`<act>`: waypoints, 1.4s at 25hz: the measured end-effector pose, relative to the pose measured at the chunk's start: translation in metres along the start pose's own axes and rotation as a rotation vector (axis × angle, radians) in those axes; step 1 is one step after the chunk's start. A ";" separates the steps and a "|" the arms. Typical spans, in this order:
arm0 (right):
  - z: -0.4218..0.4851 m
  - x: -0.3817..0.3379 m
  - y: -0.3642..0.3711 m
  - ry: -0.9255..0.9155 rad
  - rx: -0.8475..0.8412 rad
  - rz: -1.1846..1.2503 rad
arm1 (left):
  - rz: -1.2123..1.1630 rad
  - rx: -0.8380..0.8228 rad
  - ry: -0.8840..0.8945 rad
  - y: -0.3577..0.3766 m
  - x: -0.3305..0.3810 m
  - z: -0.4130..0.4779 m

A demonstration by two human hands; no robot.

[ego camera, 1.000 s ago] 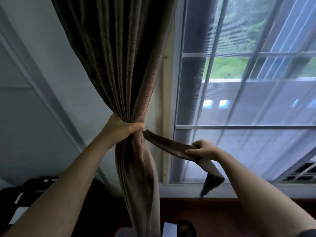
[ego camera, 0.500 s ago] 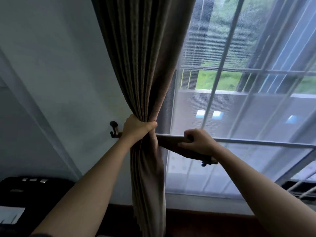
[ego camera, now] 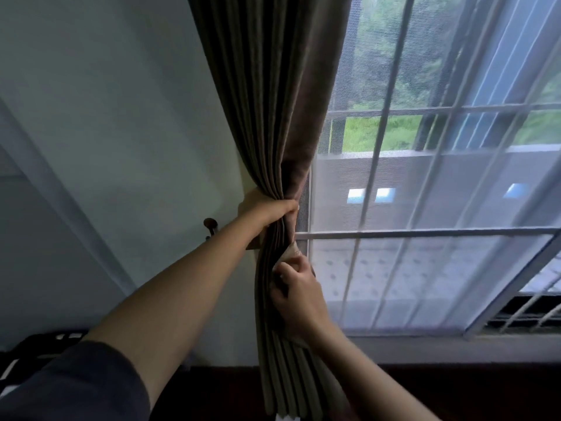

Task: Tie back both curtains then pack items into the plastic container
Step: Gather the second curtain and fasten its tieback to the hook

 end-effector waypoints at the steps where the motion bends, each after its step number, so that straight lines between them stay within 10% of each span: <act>1: -0.001 -0.003 0.007 0.056 0.021 0.021 | -0.021 -0.045 -0.011 0.000 0.000 0.002; 18: 0.014 0.006 0.044 0.727 0.261 0.755 | -0.199 -0.385 -0.032 0.005 0.003 0.007; 35: 0.053 0.027 0.029 0.429 0.212 0.089 | -0.517 -0.695 0.037 -0.041 -0.031 -0.002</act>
Point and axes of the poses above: each hand's wrist, its own z-axis towards the middle knuckle, its own y-axis out of the palm, x = y × z, the point moved 4 cm from there along z, towards the middle knuckle, and after that the axes turned 13 degrees about x, right-handed, at the moved point
